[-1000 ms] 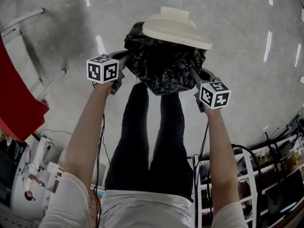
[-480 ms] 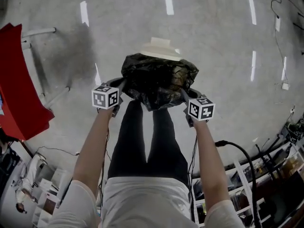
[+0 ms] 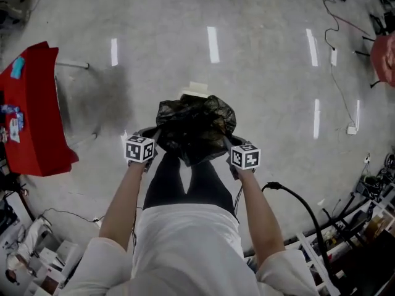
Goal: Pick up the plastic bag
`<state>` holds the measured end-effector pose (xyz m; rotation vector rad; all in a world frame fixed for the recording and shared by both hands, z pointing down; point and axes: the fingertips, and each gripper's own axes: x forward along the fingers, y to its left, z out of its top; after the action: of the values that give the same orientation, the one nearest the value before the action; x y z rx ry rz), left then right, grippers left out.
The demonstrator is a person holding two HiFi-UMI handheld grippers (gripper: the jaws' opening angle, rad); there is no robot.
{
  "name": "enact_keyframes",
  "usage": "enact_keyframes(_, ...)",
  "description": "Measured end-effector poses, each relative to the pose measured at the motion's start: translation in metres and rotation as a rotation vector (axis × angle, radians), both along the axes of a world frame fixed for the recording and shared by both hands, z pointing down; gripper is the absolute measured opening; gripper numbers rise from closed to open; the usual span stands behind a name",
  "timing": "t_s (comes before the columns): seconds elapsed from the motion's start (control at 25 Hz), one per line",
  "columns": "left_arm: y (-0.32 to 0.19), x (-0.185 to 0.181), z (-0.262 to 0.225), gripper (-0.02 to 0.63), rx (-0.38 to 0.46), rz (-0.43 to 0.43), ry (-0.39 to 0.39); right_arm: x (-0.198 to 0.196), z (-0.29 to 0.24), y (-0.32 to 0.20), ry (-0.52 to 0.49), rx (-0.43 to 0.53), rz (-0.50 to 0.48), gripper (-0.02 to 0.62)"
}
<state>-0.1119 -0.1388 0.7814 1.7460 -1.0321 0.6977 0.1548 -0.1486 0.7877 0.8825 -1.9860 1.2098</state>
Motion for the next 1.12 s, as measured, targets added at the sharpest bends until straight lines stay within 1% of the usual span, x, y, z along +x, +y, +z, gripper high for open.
enact_keyframes(0.08, 0.003, 0.003, -0.027, 0.008, 0.029, 0.011, -0.024, 0.004, -0.025, 0.001, -0.01, 0.027, -0.018, 0.002)
enact_keyframes(0.24, 0.003, 0.008, -0.073, 0.008, 0.071, -0.024, -0.025, 0.019, -0.068, 0.002, -0.022, 0.074, -0.033, 0.002)
enact_keyframes(0.44, 0.015, 0.009, -0.114, 0.008, 0.091, -0.06, -0.036, 0.034, -0.109, 0.012, -0.031, 0.118, -0.054, 0.002)
enact_keyframes(0.64, 0.03, 0.011, -0.151, 0.008, 0.13, -0.146, 0.01, 0.044, -0.146, 0.018, -0.065, 0.18, -0.061, 0.002)
enact_keyframes(0.72, 0.034, 0.007, -0.166, 0.008, 0.153, -0.162, 0.019, 0.043, -0.16, 0.018, -0.076, 0.205, -0.067, 0.002)
enact_keyframes(0.92, 0.041, -0.005, -0.211, 0.008, 0.226, -0.161, 0.028, 0.039, -0.202, 0.023, -0.102, 0.278, -0.065, 0.002)
enact_keyframes(1.12, 0.05, -0.014, -0.245, 0.008, 0.293, -0.134, 0.076, 0.032, -0.235, 0.037, -0.108, 0.355, -0.011, 0.002)
